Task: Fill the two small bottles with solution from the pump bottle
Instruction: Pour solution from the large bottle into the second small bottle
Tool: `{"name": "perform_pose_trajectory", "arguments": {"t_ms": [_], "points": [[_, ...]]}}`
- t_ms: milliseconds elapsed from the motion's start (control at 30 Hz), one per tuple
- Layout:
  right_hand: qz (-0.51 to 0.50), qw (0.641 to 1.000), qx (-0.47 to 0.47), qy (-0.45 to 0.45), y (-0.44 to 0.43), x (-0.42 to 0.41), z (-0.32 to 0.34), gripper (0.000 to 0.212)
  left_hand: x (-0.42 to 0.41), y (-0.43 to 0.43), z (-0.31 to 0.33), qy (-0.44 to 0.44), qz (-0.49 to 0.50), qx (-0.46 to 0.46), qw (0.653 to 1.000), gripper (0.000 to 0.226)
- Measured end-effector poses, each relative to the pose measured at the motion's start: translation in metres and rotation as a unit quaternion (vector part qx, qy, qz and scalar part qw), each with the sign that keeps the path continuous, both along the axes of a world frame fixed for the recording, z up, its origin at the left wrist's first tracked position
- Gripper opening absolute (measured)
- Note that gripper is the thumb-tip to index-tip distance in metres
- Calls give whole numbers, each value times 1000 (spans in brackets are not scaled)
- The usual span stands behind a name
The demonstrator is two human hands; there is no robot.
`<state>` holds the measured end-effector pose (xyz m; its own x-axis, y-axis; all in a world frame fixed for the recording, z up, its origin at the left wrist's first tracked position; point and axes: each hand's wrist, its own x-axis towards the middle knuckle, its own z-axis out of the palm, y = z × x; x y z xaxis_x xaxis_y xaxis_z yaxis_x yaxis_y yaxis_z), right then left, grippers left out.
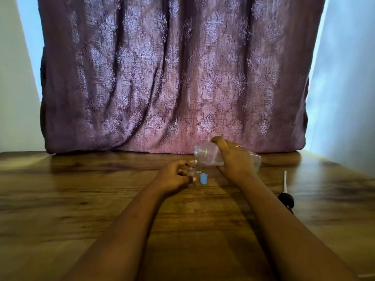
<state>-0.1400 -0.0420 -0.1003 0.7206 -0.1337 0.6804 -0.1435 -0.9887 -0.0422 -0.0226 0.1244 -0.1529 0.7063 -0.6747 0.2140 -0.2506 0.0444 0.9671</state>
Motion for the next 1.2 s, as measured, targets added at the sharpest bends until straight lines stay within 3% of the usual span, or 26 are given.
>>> {"name": "perform_pose_trajectory", "arguments": {"t_ms": [533, 700, 1200], "points": [[-25, 999, -46, -2, 3, 1, -2, 63, -4, 3, 2, -33, -6, 18, 999, 40], [-36, 998, -54, 19, 5, 1, -2, 74, -6, 2, 2, -65, 4, 38, 997, 42], [-42, 996, -81, -9, 10, -1, 2, 68, -15, 7, 9, -74, 5, 57, 996, 40]]}}
